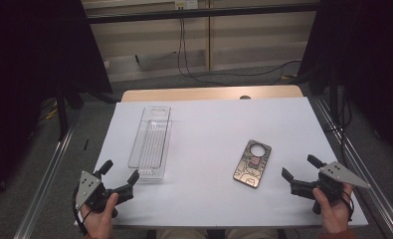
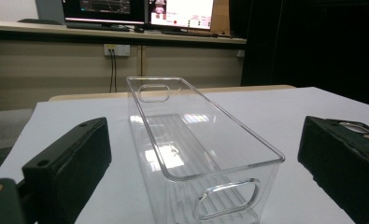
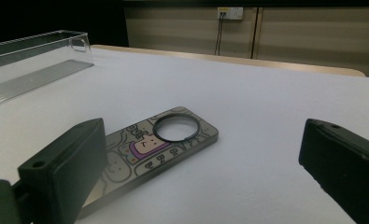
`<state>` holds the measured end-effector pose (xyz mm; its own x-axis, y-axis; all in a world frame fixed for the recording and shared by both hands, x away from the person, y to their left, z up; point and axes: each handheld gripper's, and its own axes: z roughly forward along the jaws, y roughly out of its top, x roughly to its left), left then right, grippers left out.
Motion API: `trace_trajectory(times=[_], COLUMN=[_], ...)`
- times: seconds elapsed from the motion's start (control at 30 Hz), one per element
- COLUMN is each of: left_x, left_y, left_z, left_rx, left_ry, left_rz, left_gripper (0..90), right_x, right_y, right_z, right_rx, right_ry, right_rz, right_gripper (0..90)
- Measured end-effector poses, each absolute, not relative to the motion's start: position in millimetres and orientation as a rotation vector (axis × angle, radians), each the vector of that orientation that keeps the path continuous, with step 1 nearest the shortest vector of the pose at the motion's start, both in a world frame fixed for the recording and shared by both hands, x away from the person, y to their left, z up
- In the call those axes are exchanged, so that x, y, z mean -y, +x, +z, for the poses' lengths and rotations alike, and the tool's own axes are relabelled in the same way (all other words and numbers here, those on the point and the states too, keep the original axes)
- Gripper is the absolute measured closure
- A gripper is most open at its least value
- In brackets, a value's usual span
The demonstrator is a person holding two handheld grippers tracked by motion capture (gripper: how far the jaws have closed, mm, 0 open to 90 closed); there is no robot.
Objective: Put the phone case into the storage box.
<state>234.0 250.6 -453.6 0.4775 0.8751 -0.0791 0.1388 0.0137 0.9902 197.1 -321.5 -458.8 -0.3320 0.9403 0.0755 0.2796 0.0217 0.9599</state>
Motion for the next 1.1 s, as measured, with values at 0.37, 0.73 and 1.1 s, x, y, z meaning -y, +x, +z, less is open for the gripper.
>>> trace_trajectory(times=[0.37, 0.73, 1.1], left_x=[-250, -253, -255], left_y=[233, 228, 226], left_z=[-453, -453, -452], left_rx=[-0.918, -0.916, -0.919], left_ry=[1.467, 1.475, 1.460], left_rz=[0.704, 0.718, 0.723], left_gripper=[2.3, 2.4, 2.4], right_x=[324, 317, 306], right_y=[197, 197, 199], right_z=[-461, -459, -459], right_rx=[-1.684, -1.748, -1.832], right_ry=[1.283, 1.284, 1.245], right_rz=[1.343, 1.391, 1.390], right_gripper=[0.5, 1.0, 0.6])
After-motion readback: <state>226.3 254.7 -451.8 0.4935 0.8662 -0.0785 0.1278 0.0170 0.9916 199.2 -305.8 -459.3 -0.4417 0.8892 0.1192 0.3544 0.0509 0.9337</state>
